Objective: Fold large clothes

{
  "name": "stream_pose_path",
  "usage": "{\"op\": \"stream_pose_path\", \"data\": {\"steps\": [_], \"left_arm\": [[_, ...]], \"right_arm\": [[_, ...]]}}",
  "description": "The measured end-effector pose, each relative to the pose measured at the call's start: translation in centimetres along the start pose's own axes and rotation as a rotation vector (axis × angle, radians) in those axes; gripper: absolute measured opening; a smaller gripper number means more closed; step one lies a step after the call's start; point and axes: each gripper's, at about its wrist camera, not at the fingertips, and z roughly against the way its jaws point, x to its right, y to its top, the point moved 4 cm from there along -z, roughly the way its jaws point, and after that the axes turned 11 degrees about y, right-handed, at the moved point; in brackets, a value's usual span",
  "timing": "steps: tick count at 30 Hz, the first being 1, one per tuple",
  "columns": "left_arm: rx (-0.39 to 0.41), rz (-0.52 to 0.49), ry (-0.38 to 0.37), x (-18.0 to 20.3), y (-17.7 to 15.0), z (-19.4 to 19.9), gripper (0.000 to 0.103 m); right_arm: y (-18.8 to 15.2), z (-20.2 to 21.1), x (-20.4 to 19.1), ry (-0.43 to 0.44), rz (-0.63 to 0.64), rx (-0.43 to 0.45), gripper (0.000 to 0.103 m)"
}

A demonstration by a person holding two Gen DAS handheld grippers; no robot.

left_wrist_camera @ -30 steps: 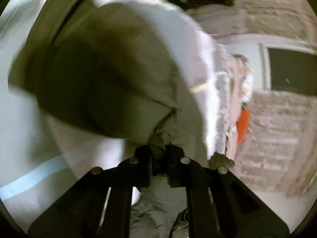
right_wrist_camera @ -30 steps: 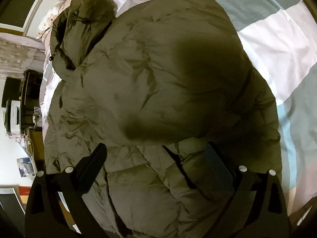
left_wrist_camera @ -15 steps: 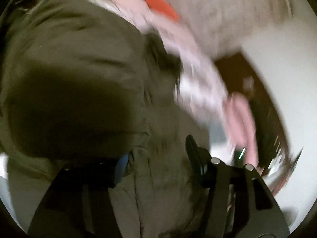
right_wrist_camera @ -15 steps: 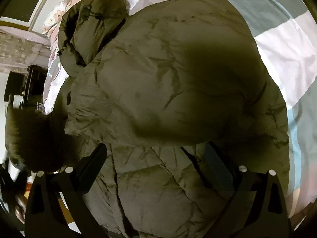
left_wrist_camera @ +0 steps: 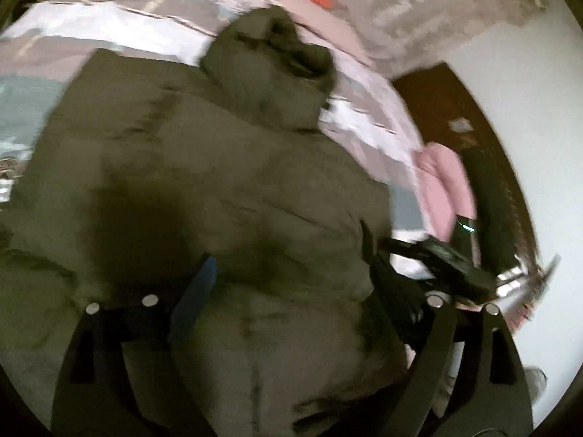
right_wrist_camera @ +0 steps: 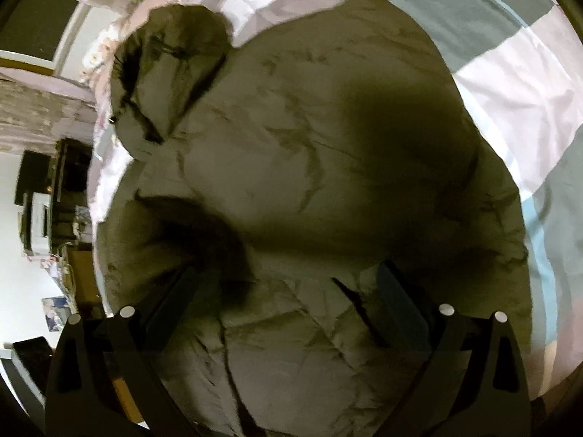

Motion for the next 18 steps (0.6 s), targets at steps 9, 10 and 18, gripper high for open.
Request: {"op": "stream_pose_path", "data": {"steps": [9,10,18], "left_arm": [[-0.131,0.056,0.268,-5.2,-0.9,-5.5,0.088],[-0.142,0.068,0.28,-5.5,-1.0,-6.2,0.088],[-0.131,0.182,0.323,-7.5,-0.1,-9.5,0.088]], "right_arm": [[-3.6,-6.2,-1.8,0.029,0.071,-0.252,0.077],[-3.8,-7.0,-1.7,0.056,0.05,-0.275,0.055],[-0.2,-9.2,-5.4,0.097,0.177,-0.128,0.04]]}}
